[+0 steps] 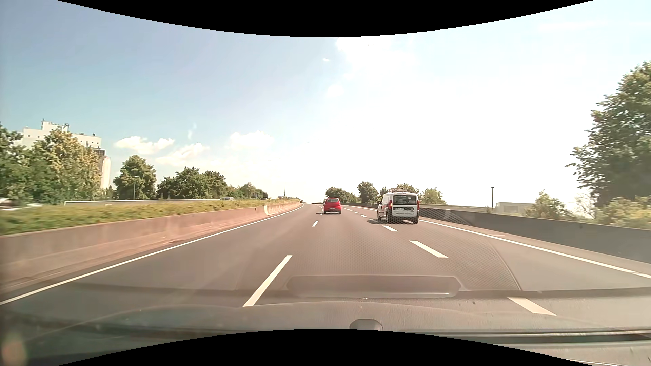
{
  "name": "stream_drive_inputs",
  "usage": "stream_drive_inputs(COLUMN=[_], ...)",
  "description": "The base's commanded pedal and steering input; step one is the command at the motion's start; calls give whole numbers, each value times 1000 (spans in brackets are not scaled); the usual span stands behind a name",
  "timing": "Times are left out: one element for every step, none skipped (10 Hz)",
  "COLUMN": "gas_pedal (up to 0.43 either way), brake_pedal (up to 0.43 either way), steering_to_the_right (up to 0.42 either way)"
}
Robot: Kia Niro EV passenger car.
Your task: Follow the waypoints while adhering to traffic rules and regulations
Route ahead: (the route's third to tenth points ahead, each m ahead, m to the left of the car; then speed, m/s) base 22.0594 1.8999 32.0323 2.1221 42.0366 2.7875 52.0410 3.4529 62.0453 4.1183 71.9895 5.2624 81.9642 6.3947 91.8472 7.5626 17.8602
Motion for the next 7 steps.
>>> stream_drive_inputs(gas_pedal=[0, 0, 0, 0, 0, 0, 0], brake_pedal=[12, 12, 12, 12, 12, 171, 305], steering_to_the_right=[-8, -8, -5, -4, -4, -5, -5])
